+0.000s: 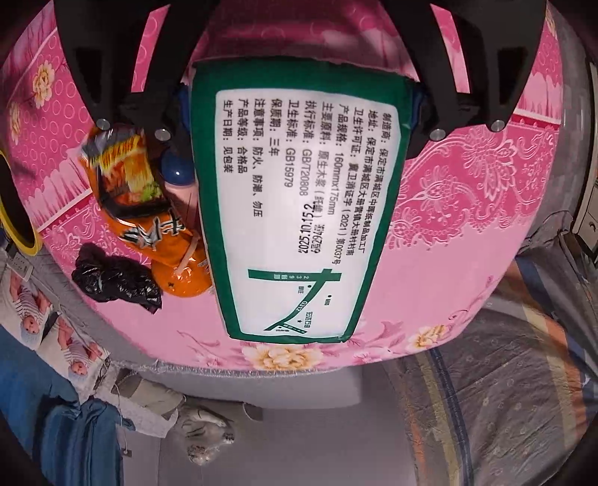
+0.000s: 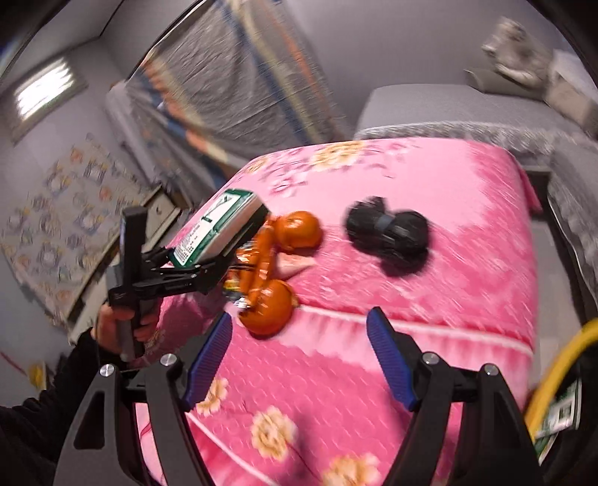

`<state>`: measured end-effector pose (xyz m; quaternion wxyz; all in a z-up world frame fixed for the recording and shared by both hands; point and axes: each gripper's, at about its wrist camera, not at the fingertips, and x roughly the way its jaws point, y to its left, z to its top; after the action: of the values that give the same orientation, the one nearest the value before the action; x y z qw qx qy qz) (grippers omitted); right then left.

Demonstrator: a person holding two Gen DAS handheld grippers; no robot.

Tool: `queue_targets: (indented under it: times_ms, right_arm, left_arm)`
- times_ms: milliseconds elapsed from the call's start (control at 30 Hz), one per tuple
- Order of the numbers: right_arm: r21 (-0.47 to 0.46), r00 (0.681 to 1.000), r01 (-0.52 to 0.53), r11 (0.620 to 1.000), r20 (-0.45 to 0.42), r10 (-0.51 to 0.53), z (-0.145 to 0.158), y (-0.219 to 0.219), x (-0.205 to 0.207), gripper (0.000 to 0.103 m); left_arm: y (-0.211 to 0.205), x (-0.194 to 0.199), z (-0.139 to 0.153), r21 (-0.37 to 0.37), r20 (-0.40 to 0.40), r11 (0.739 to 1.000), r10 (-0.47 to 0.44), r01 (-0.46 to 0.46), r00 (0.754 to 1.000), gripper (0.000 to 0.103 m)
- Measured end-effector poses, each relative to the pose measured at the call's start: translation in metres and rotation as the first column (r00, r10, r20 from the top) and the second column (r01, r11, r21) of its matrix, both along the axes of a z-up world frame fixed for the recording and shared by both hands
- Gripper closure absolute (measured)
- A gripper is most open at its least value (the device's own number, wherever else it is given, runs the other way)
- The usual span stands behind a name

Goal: Collect trash
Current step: 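Grasp the white-green tissue pack with the left tool while the right tool grasps the orange snack bag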

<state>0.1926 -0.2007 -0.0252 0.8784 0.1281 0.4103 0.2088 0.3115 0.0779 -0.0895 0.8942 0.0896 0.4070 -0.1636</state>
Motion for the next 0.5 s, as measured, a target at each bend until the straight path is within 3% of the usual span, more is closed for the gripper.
queue_targets:
  times_ms: [100, 200, 367, 500]
  right_arm:
    - [0.005, 0.997, -0.072, 0.997, -0.031, 0.072, 0.001, 0.033, 0.023, 0.032]
    - [-0.052, 0.993, -0.12, 0.991, -0.025, 0.119, 0.002, 0.066, 0.042, 0.032]
    - [-0.113, 0.994, -0.097, 0.989, -0.059, 0.091, -0.007, 0.095, 0.075, 0.032]
    - [-0.14, 0.992, -0.095, 0.986, -0.098, 0.082, -0.02, 0.109, 0.093, 0.032]
  left_arm:
    - [0.011, -0.017, 0.011, -0.015, 0.032, 1.0, 0.013, -0.013, 0.999, 0.027]
    - [0.026, -0.033, 0.021, -0.038, 0.058, 0.998, 0.056, -0.053, 0.997, 0.027]
    - [0.053, -0.065, 0.036, -0.086, 0.1, 0.983, 0.169, -0.161, 0.98, 0.027]
    - [0.066, -0.102, 0.054, -0.115, 0.157, 0.959, 0.276, -0.26, 0.948, 0.027]
